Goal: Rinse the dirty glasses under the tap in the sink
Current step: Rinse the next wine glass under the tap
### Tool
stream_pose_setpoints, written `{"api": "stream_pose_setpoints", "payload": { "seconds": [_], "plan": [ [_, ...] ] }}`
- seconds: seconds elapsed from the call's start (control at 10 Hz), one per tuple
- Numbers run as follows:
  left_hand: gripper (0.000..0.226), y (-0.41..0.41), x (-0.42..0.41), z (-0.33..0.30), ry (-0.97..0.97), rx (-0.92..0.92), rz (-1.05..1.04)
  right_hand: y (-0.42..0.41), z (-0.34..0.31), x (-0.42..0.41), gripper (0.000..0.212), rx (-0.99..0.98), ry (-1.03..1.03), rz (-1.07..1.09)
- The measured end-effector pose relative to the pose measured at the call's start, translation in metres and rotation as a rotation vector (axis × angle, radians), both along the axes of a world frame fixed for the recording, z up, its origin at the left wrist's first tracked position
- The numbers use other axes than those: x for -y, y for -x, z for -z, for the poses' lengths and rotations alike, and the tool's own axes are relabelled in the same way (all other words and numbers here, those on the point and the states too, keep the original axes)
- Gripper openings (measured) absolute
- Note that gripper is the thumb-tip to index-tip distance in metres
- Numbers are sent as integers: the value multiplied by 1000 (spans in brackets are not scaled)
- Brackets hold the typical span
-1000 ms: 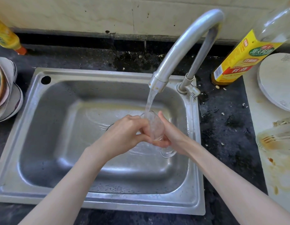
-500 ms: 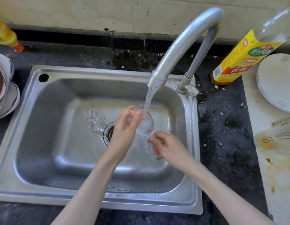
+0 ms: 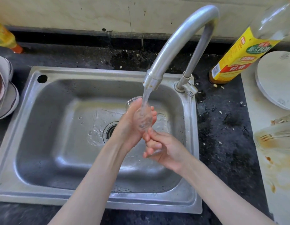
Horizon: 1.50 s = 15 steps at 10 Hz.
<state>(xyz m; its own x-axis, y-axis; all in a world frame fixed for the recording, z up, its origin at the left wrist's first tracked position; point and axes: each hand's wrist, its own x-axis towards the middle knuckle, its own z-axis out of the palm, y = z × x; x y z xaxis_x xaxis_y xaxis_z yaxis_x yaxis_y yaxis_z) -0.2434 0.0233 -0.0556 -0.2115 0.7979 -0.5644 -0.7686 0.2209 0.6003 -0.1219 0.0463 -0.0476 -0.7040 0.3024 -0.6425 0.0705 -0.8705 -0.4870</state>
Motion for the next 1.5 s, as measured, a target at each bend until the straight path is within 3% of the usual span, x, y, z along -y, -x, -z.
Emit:
{"api": "stream_pose_setpoints", "payload": {
  "seconds": [0.1,0.2,0.3,0.4,0.5,0.6,0.7,0.8,0.9,1.0,1.1,1.2,1.3,1.4,1.5],
  "plan": [
    [41,-5,-1,5,73,-121,-44,-2,18,3,34,490,-1082,-321],
    [46,-13,0,8,153,-211,-91,-2,26,9,26,804,-1685,-499],
    [37,-7,2,6,75,-177,-42,2,14,4,34,405,-784,-264],
    [17,8,3,2,-64,23,32,-2,-1,-1,30,-46,120,-40],
    [22,10,1,6,-25,-54,47,-5,0,-3,26,16,33,-48],
    [26,6,2,10,170,-177,-42,-5,2,1,22,367,-642,-235],
    [25,2,3,6,162,-143,-144,-5,14,12,25,753,-1422,-449],
    [25,6,3,2,-51,-56,41,-5,11,1,29,550,-1094,-244],
    [27,15,5,1,-250,175,82,-7,1,-6,22,-40,99,-55],
    [35,15,2,-8,-333,243,65,-6,0,2,17,-394,586,-1],
    [23,17,-4,-14,-167,87,57,-4,-8,-4,20,-181,270,-43],
    [23,15,-5,-4,92,-119,-16,1,-5,-9,28,270,-531,-225],
    [31,9,-3,10,262,-203,-147,9,0,2,31,746,-1311,-565],
    [32,11,-1,7,110,-109,3,9,2,-2,31,388,-645,-216],
    [27,17,3,0,-104,129,30,8,3,-4,20,-231,437,-1]
  ]
}}
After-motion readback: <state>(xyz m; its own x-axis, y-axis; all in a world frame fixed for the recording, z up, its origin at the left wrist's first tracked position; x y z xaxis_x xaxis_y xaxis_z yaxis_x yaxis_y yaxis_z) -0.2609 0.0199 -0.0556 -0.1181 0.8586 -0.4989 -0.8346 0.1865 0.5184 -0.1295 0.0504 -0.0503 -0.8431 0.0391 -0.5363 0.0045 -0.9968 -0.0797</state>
